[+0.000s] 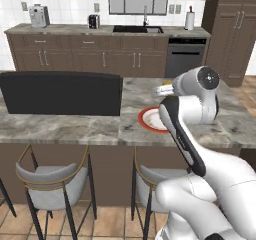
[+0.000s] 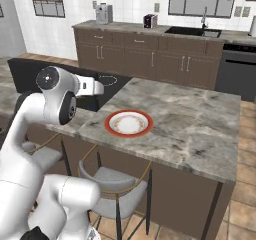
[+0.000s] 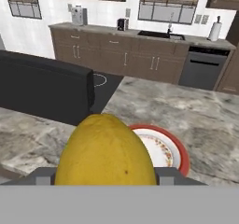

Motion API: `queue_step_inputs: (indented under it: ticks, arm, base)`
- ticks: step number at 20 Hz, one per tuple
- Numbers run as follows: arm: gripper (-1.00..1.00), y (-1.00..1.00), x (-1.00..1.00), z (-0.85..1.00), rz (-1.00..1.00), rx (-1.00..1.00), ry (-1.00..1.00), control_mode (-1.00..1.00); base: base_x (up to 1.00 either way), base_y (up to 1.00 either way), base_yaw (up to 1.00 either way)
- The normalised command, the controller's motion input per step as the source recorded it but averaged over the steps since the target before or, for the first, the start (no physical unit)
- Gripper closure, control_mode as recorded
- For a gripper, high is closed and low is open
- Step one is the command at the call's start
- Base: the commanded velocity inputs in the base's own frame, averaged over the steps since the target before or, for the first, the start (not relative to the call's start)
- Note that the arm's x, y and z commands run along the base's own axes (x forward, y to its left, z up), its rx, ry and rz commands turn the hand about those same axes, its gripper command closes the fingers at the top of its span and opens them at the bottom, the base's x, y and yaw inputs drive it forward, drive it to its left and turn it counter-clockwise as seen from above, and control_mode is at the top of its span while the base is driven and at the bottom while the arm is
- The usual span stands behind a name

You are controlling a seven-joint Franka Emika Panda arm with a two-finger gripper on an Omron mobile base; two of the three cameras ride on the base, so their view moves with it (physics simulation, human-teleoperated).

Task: Take the cheese, fish, and lemon from the fridge and place them on the plate on the dining counter to create an appetizer plate.

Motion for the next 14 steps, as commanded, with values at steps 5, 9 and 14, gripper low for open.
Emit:
queue_step_inputs:
  ticks: [5,9,14]
  arm:
    - [1.0,-0.42,0.66,-0.19,0.02,0.0,0.16,-1.0]
    - [1.0,-0.37,0.66,-0.26,0.0,0.0,0.19,-1.0]
    - [1.0,-0.37,0.57,-0.49,0.0,0.0,0.19,-1.0]
  base:
    - [0.0,0.0,0.0]
    - [0.0,0.0,0.0]
    - [0.0,0.0,0.0]
